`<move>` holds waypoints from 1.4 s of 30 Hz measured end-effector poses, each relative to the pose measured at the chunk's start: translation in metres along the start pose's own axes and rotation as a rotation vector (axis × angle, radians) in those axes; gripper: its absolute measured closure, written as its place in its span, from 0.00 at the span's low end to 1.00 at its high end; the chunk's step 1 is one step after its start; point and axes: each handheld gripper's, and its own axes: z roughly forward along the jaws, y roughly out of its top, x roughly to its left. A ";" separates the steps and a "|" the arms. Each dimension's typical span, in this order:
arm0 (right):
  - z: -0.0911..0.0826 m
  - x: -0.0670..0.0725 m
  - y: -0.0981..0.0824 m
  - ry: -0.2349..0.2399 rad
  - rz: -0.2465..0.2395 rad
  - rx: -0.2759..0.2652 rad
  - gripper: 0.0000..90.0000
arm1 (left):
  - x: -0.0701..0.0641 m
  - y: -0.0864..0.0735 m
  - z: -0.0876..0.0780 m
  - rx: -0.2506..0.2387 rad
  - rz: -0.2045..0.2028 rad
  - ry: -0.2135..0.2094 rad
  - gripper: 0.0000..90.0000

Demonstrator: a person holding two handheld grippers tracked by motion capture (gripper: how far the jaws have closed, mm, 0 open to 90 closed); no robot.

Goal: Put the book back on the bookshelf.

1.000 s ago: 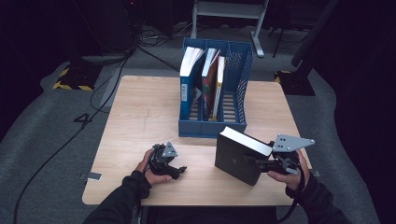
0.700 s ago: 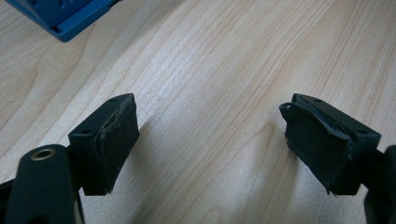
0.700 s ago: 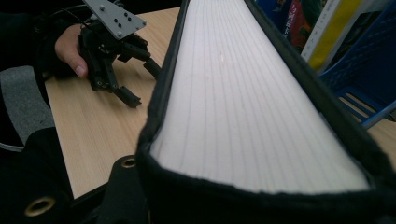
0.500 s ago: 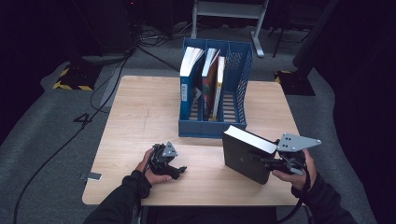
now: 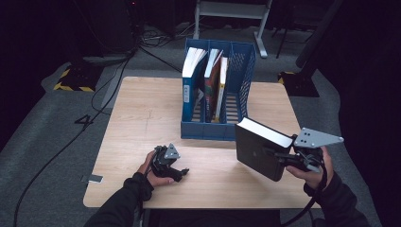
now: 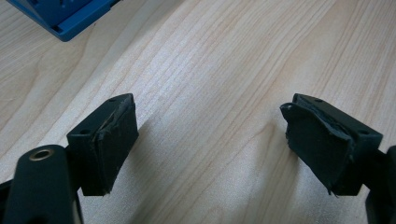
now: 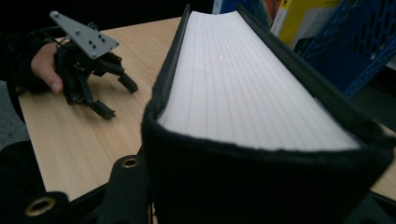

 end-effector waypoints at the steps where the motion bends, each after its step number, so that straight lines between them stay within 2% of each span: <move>1: 0.000 0.000 0.000 0.000 0.000 0.000 0.59 | 0.000 0.000 0.000 0.000 0.000 0.000 0.19; 9: -0.014 -0.014 0.017 -0.067 0.004 -0.040 0.59 | 0.000 0.000 0.000 0.000 -0.001 0.000 0.19; 17: -0.014 -0.031 0.031 -0.119 0.017 -0.064 0.59 | 0.000 0.000 0.000 0.001 0.000 -0.001 0.19; 29: -0.002 -0.046 0.053 -0.163 0.026 -0.086 0.59 | 0.000 0.000 0.000 0.001 -0.001 -0.002 0.19; 35: 0.007 -0.050 0.064 -0.179 0.013 -0.087 0.59 | 0.000 0.000 0.000 0.001 -0.001 -0.001 0.19; 42: 0.017 -0.055 0.072 -0.192 0.028 -0.097 0.59 | 0.000 0.000 0.000 0.001 -0.001 -0.002 0.19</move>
